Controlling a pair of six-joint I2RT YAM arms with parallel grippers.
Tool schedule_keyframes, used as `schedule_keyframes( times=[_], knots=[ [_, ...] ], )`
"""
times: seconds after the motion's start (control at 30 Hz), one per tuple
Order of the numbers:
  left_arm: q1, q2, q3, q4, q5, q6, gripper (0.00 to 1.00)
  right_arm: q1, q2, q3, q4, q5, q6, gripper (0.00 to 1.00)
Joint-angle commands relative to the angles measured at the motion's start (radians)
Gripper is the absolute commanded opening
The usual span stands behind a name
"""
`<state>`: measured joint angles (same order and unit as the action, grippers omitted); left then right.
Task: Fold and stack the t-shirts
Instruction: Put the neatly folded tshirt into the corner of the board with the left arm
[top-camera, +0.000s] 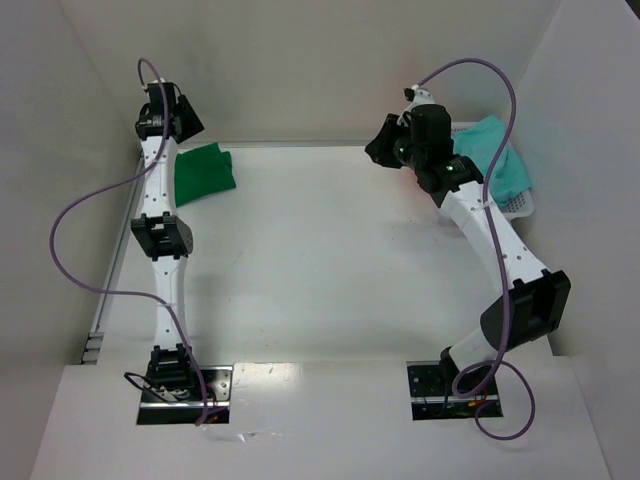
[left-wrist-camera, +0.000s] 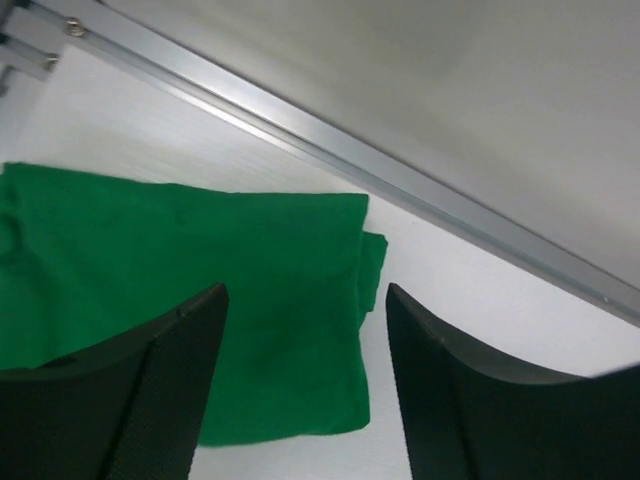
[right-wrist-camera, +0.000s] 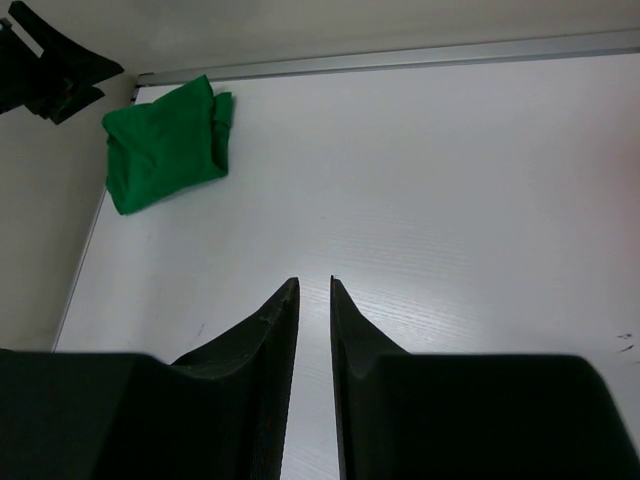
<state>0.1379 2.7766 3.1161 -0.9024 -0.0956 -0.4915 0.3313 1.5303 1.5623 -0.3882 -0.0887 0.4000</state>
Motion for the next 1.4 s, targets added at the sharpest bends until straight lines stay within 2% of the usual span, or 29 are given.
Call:
schedule_keyframes(
  times=[0.0,0.03,0.1,0.2,0.23,0.33,0.4,0.63,0.73,0.77,0.8,0.9,0.93,1.0,1.1,1.23,1.37],
  knots=[
    [0.028,-0.040,0.018,-0.133,-0.079,0.033,0.71,0.003,-0.059,-0.013,0.014,-0.003,-0.003,0.24],
    [0.028,-0.040,0.018,-0.151,-0.091,0.033,0.68,0.003,-0.059,-0.022,0.014,-0.003,-0.003,0.24],
    [0.037,-0.029,0.018,-0.206,-0.092,0.042,0.57,0.003,-0.070,-0.033,0.014,-0.003,-0.003,0.24],
    [0.060,-0.029,-0.017,-0.230,-0.092,0.042,0.36,0.003,-0.079,-0.033,0.014,-0.003,-0.003,0.24],
    [0.060,-0.043,-0.051,-0.230,-0.092,0.054,0.24,0.003,-0.079,-0.033,0.014,-0.003,-0.012,0.24],
    [0.081,-0.070,-0.114,-0.230,-0.079,0.080,0.12,0.003,-0.079,-0.042,0.014,-0.003,-0.012,0.24],
    [0.095,-0.087,-0.166,-0.240,-0.081,0.091,0.09,0.003,-0.079,-0.042,0.014,-0.003,-0.021,0.24],
    [0.118,-0.228,-0.341,-0.219,-0.193,0.172,0.09,0.003,-0.079,-0.060,0.058,-0.023,-0.021,0.24],
    [0.140,-0.305,-0.509,-0.149,-0.204,0.182,0.09,0.003,-0.079,-0.070,0.068,-0.032,-0.030,0.25],
    [0.155,-0.330,-0.568,-0.120,-0.204,0.191,0.09,0.003,-0.070,-0.070,0.068,-0.042,-0.030,0.25],
    [0.170,-0.357,-0.717,-0.033,-0.184,0.191,0.09,0.003,-0.070,-0.070,0.068,-0.042,-0.030,0.25],
    [0.193,-0.474,-0.969,0.168,-0.130,0.191,0.11,0.003,-0.070,-0.070,0.077,-0.042,-0.030,0.25],
    [0.193,-0.509,-1.099,0.204,-0.092,0.179,0.12,0.003,-0.070,-0.070,0.077,-0.042,-0.039,0.25],
    [0.204,-0.531,-1.194,0.276,-0.055,0.163,0.12,0.003,-0.070,-0.070,0.077,-0.042,-0.039,0.25],
    [0.226,-0.552,-1.278,0.316,-0.018,0.153,0.12,0.003,-0.070,-0.070,0.068,-0.042,-0.039,0.25],
    [0.226,-0.572,-1.260,0.326,0.013,0.143,0.12,0.003,-0.070,-0.070,0.068,-0.042,-0.039,0.25],
    [0.226,-0.595,-1.234,0.326,0.057,0.153,0.16,0.003,-0.070,-0.070,0.068,-0.042,-0.039,0.25]
  ],
)
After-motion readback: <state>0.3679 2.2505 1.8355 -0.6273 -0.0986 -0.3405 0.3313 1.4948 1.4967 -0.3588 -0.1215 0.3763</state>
